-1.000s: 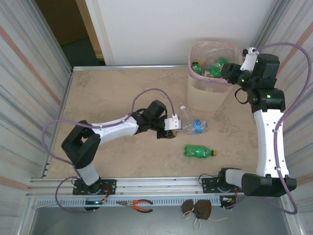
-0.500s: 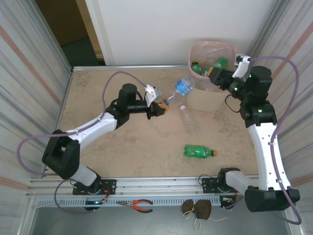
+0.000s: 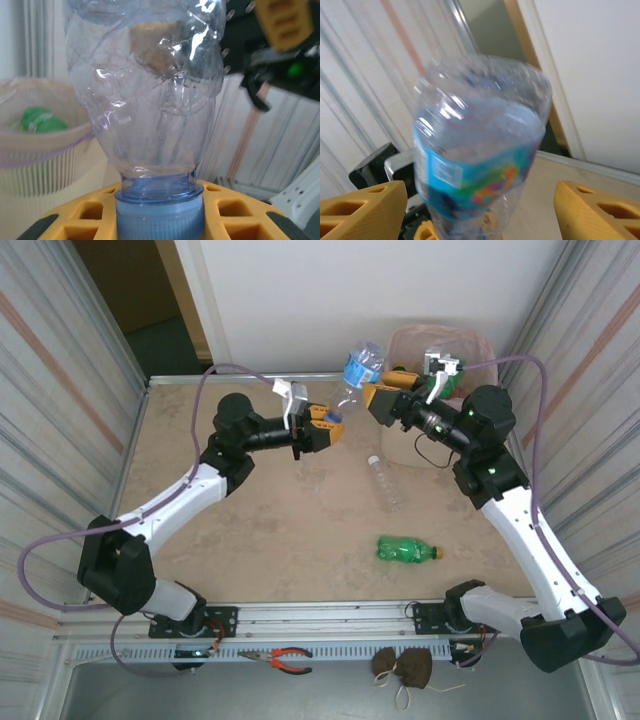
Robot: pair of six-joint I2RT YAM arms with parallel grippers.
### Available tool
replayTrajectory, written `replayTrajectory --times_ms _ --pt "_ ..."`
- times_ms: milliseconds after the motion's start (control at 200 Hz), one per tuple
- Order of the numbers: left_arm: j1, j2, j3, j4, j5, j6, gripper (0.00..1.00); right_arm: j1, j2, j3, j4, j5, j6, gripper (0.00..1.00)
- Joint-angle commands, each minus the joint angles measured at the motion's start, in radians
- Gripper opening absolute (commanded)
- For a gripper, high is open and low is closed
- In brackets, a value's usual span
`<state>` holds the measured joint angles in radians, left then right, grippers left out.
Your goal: Put the plastic bottles in the bin
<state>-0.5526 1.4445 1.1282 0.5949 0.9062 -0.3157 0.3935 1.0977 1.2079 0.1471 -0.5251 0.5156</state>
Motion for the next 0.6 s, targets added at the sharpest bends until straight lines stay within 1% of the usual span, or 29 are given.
replayTrajectory --times_ms 0,125,386,531,596 --pt "0.003 -0.005 0.070 0.126 0.085 -0.150 0.17 0.024 0.014 0.037 0.134 -0.045 -0.002 0.78" --pt "0.003 0.011 0.119 0.159 0.123 -0.232 0.17 0.040 0.032 0.051 0.214 -0.083 0.018 0.81" --pt "0.001 0.049 0.166 0.314 0.170 -0.414 0.18 0.077 0.094 0.129 0.316 -0.152 0.047 0.83" --pt "-0.001 0.047 0.174 0.327 0.171 -0.434 0.18 0.100 0.115 0.165 0.334 -0.153 0.046 0.81" --pt "-0.002 0.044 0.174 0.319 0.170 -0.432 0.18 0.108 0.121 0.177 0.336 -0.153 0.046 0.79"
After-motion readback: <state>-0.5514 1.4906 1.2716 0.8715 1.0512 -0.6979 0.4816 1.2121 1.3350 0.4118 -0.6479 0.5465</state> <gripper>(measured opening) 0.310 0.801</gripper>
